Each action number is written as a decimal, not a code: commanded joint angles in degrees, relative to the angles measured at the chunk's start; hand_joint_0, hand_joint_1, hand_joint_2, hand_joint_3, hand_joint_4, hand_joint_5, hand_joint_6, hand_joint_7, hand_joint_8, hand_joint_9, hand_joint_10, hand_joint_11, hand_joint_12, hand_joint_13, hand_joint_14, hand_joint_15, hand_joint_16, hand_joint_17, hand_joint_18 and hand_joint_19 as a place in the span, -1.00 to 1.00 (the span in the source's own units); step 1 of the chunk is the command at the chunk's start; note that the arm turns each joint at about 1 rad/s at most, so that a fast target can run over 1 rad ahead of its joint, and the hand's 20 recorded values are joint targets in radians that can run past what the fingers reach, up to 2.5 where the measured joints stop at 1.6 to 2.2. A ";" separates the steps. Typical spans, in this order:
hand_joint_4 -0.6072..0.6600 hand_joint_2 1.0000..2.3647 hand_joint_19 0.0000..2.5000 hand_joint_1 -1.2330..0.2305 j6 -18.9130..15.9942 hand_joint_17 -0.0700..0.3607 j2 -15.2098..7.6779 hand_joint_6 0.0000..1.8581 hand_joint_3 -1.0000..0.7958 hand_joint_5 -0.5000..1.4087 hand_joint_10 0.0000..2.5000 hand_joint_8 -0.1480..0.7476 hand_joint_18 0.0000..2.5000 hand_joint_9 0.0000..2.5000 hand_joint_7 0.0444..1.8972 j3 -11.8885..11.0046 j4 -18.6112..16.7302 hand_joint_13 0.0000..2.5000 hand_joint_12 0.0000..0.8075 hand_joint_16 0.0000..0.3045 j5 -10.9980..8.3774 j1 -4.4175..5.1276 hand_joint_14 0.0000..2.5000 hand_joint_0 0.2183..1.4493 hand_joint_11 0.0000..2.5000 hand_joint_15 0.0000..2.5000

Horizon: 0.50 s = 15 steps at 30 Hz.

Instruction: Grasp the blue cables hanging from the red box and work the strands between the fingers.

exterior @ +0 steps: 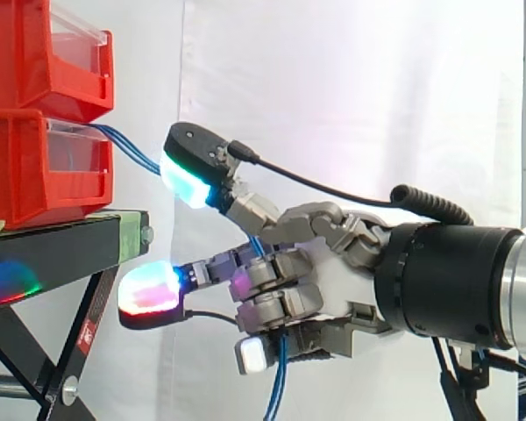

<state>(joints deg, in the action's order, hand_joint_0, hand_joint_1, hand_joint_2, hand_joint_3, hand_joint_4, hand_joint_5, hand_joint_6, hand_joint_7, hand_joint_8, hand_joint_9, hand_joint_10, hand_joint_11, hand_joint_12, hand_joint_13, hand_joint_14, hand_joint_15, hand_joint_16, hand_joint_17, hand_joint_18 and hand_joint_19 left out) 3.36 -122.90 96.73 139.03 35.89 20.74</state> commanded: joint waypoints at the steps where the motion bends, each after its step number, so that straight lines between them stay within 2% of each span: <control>1: 0.49 -1.00 -0.51 -0.03 0.07 0.23 0.82 -0.99 -1.00 -0.29 1.00 0.46 1.00 0.31 0.09 0.04 0.11 0.58 0.80 0.70 -0.03 0.01 1.00 -0.15 1.00 0.43; 6: 0.47 -1.00 -0.51 -0.04 0.33 0.23 1.96 -0.99 -1.00 -0.26 1.00 0.46 1.00 0.31 0.15 -0.05 2.48 0.58 0.80 0.70 -0.21 -0.26 1.00 -0.15 1.00 0.43; 15: 0.42 -1.00 -0.51 -0.09 -1.42 0.23 2.05 -0.99 -1.00 -0.23 1.00 0.46 1.00 0.31 0.23 0.04 2.48 0.58 0.80 0.70 -1.61 -0.26 1.00 -0.10 1.00 0.43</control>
<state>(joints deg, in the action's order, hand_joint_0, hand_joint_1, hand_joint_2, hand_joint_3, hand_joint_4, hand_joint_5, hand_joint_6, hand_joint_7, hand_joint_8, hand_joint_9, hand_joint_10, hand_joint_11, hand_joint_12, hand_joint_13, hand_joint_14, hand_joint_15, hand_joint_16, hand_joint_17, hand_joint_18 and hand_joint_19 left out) 2.61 -120.92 96.72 141.52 34.87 20.48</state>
